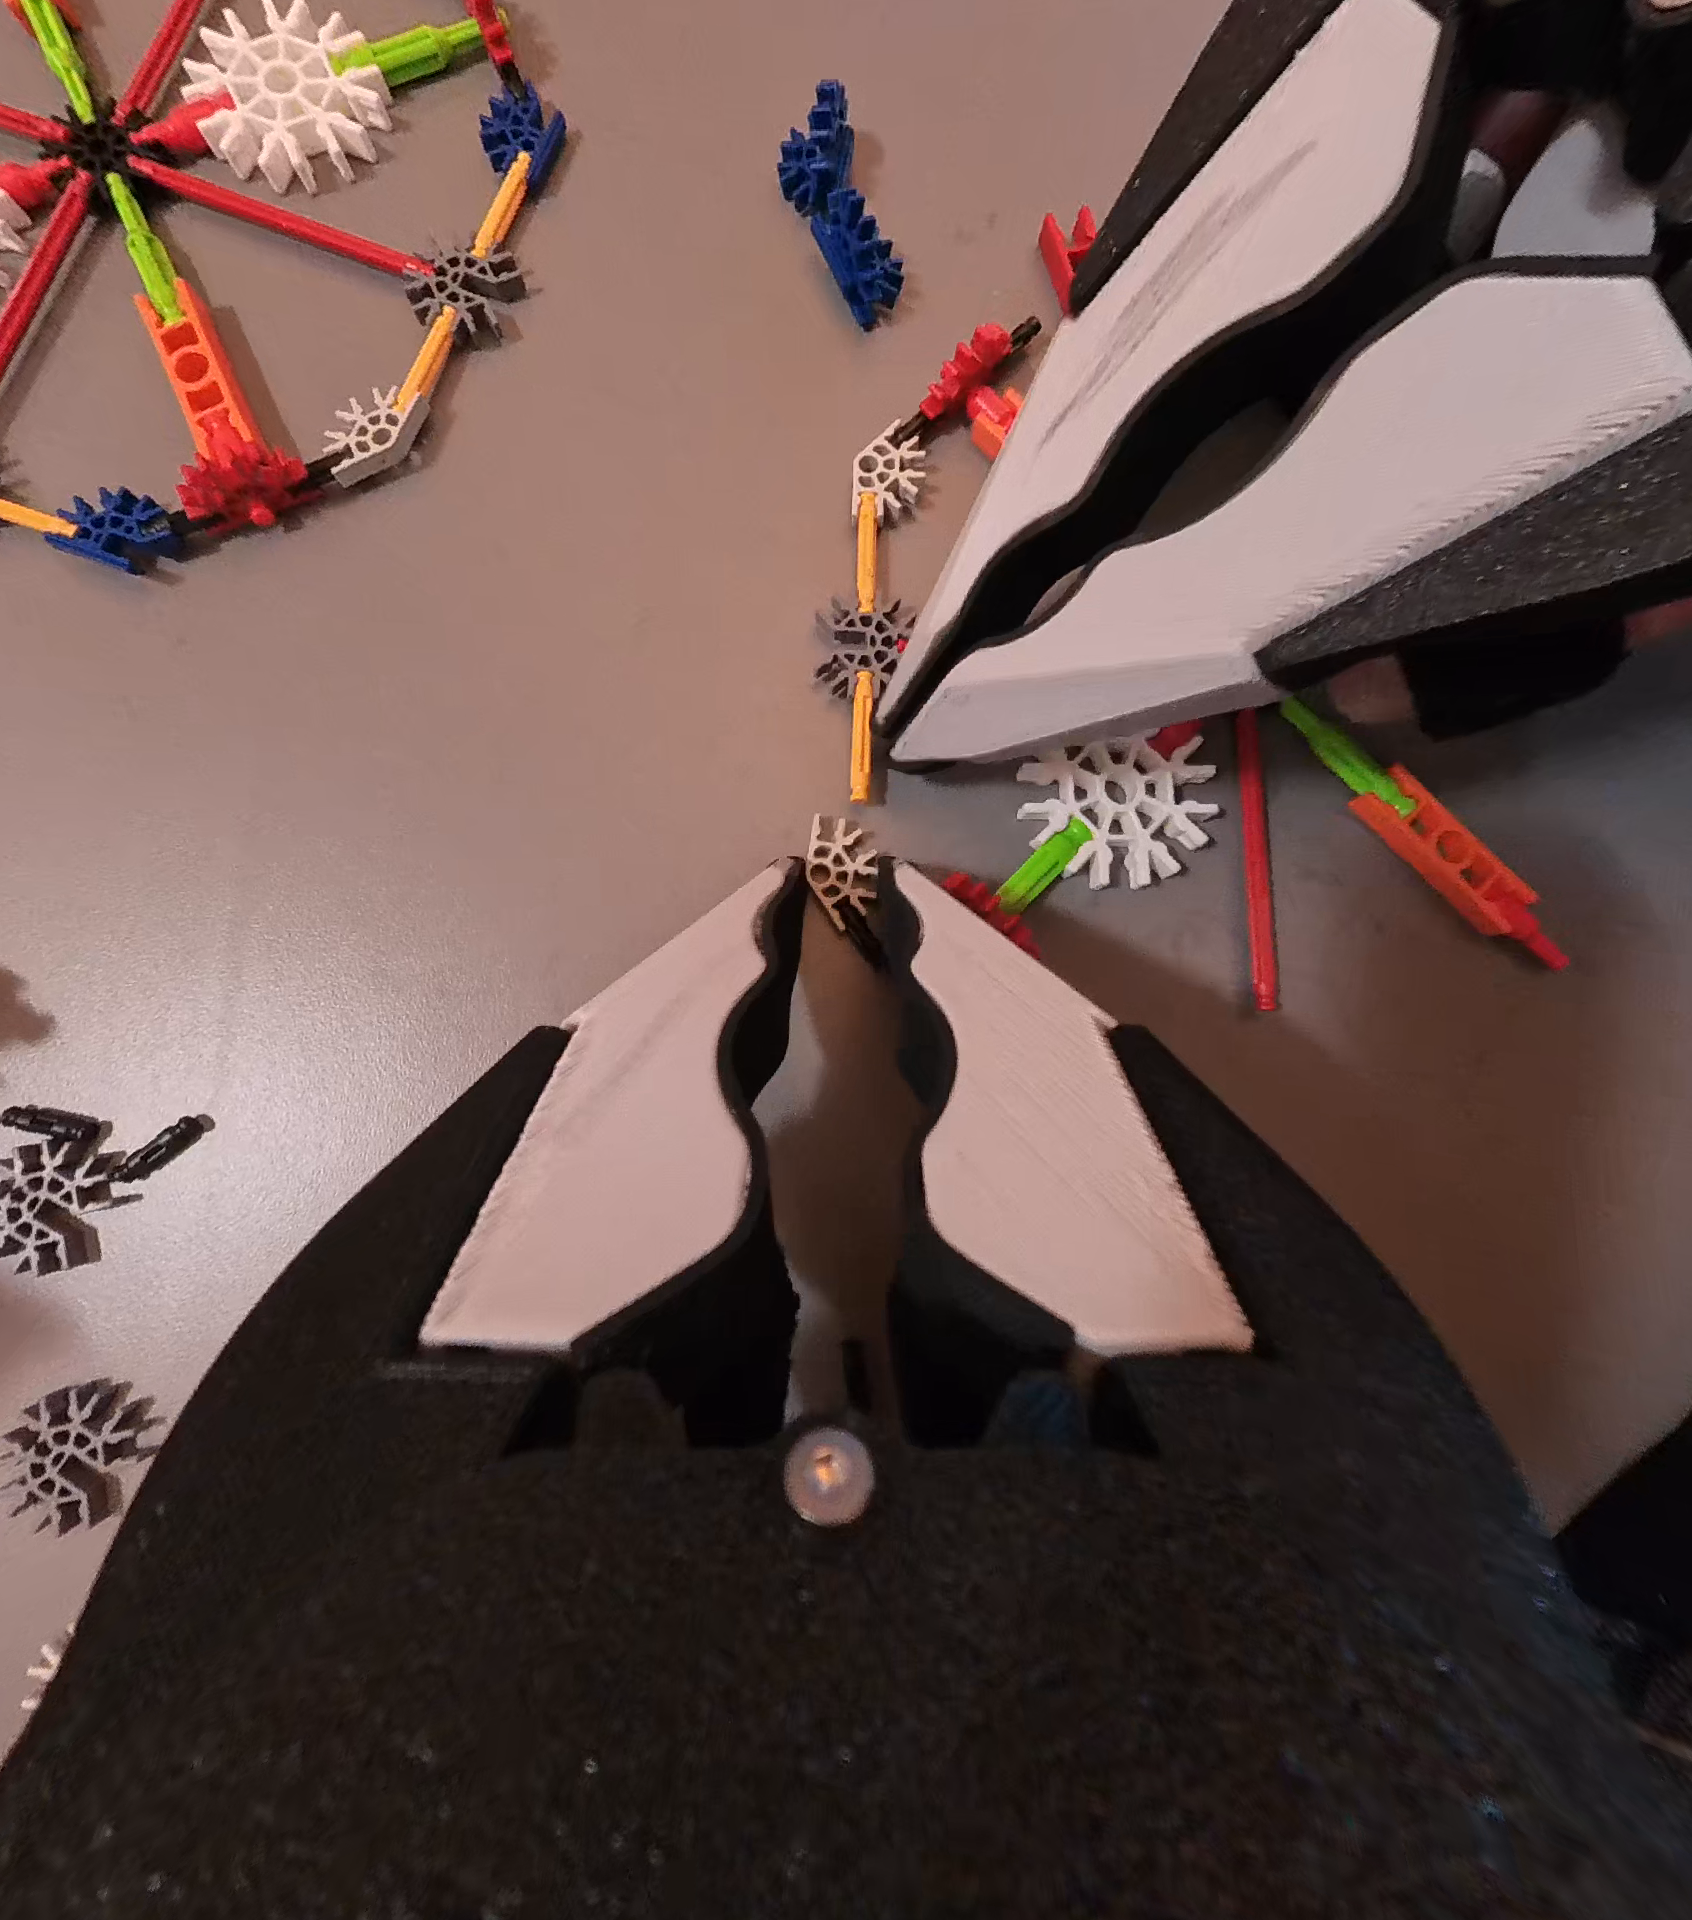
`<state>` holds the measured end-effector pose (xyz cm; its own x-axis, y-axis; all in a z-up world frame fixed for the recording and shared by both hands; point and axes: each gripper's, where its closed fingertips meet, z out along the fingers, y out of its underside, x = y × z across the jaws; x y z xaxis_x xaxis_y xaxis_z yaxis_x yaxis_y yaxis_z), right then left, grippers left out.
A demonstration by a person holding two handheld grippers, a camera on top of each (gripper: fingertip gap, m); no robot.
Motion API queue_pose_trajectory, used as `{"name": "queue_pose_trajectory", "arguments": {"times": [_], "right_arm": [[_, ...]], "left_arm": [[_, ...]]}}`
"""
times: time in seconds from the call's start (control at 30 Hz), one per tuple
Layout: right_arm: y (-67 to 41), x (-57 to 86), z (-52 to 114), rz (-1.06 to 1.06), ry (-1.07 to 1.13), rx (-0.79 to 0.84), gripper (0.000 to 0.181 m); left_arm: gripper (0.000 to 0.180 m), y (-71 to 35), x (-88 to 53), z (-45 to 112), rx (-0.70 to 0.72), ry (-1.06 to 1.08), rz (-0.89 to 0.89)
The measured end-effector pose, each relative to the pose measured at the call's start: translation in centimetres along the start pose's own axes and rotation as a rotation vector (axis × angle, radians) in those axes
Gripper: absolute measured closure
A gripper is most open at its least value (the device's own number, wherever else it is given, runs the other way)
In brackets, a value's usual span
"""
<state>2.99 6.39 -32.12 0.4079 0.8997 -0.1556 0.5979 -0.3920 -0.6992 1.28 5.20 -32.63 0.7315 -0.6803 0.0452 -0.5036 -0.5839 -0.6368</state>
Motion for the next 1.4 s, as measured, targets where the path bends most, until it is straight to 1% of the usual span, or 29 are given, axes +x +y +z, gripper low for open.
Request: {"name": "queue_pose_trajectory", "arguments": {"times": [0.2,0.27,0.43,0.57,0.63,0.73,0.8,1.0,1.17,1.27,1.4], "right_arm": [[0.0,0.3,-0.3,0.009,0.004,0.013,0.181],[0.1,0.4,-0.4,0.010,0.006,0.015,0.181],[0.2,0.6,-0.6,0.019,0.006,0.018,0.181],[0.3,0.5,-0.7,0.017,-0.004,0.017,0.181],[0.6,0.1,-0.7,0.012,-0.020,0.005,0.181],[1.1,-0.3,-0.5,0.000,-0.039,-0.017,0.180],[1.1,-0.5,-0.4,-0.003,-0.043,-0.018,0.180],[0.9,-0.3,-0.6,0.004,-0.033,0.000,0.180],[0.2,-0.2,-1.1,0.010,-0.033,0.041,0.180],[-0.3,-0.4,-1.3,0.008,-0.042,0.063,0.180],[-0.5,-0.3,-1.0,0.000,-0.039,0.060,0.180]], "left_arm": [[0.169,0.0,0.0,-0.1,0.013,-0.017,0.011],[0.180,-0.4,-0.2,-0.5,0.034,-0.024,0.011],[0.180,-0.2,0.1,-0.6,0.010,0.006,0.017],[0.170,-0.2,0.7,-0.5,0.006,0.047,0.087],[0.166,0.5,0.9,-0.3,-0.037,0.081,0.132],[0.170,0.5,0.9,-0.3,-0.045,0.097,0.168],[0.176,0.4,0.6,-0.2,-0.043,0.078,0.167],[0.178,0.4,0.6,-0.2,-0.030,0.061,0.119],[0.178,-0.4,1.1,-0.8,-0.007,0.139,0.030],[0.178,-0.7,1.2,-0.7,-0.014,0.167,-0.016],[0.177,0.0,1.3,0.1,-0.076,0.190,-0.080]]}}
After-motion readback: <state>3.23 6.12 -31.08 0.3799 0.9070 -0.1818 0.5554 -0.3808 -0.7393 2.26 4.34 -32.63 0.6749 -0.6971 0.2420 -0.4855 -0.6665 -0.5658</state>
